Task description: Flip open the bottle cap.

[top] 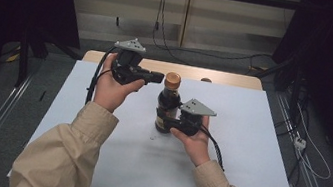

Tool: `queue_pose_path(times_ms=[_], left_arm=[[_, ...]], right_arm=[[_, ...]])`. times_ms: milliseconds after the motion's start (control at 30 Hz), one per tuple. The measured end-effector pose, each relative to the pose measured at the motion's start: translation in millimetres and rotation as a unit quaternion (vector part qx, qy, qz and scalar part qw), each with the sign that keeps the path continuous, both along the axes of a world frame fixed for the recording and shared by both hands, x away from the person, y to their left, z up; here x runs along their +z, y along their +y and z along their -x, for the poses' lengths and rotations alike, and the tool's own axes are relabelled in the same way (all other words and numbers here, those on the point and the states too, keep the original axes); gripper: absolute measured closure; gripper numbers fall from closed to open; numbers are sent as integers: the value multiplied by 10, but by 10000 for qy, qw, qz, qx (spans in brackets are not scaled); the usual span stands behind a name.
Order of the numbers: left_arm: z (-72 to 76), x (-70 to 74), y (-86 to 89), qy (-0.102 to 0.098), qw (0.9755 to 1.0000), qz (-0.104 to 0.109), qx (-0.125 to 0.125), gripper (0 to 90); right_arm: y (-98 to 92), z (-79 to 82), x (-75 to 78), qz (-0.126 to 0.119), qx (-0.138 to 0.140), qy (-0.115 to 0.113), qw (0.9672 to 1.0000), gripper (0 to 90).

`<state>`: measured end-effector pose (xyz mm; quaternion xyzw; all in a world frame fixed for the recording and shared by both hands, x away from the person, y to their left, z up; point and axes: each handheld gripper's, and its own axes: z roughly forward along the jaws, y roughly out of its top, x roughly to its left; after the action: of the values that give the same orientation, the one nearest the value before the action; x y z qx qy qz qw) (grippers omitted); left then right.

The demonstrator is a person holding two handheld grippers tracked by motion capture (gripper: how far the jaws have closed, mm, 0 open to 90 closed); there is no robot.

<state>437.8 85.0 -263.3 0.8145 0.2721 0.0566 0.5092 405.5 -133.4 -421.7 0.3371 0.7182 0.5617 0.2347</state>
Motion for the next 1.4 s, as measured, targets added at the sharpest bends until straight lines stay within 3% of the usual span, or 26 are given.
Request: queue_pose_path(times_ms=[433, 733, 1000, 1100, 1400], left_arm=[[9, -70, -17, 23, 9998, -117, -137, 900], [4, -77, -43, 61, 9998, -39, -201, 900], [-5, -36, -71, 27, 9995, -205, -254, 900], [-6, -28, -79, 56, 9997, -65, -228, 900], [-2, -15, -101, 32, 9999, -5, -165, 900]], right_arm=[[5, 0, -3, -4, -9, -9, 10000, 308], [4, 1, -5, -10, -19, -2, 10000, 307], [-2, -2, -9, -30, -13, -1, 10000, 307], [1, -2, -11, -33, -22, -10, 10000, 308], [-2, -1, -12, -38, -34, 7, 10000, 307]])
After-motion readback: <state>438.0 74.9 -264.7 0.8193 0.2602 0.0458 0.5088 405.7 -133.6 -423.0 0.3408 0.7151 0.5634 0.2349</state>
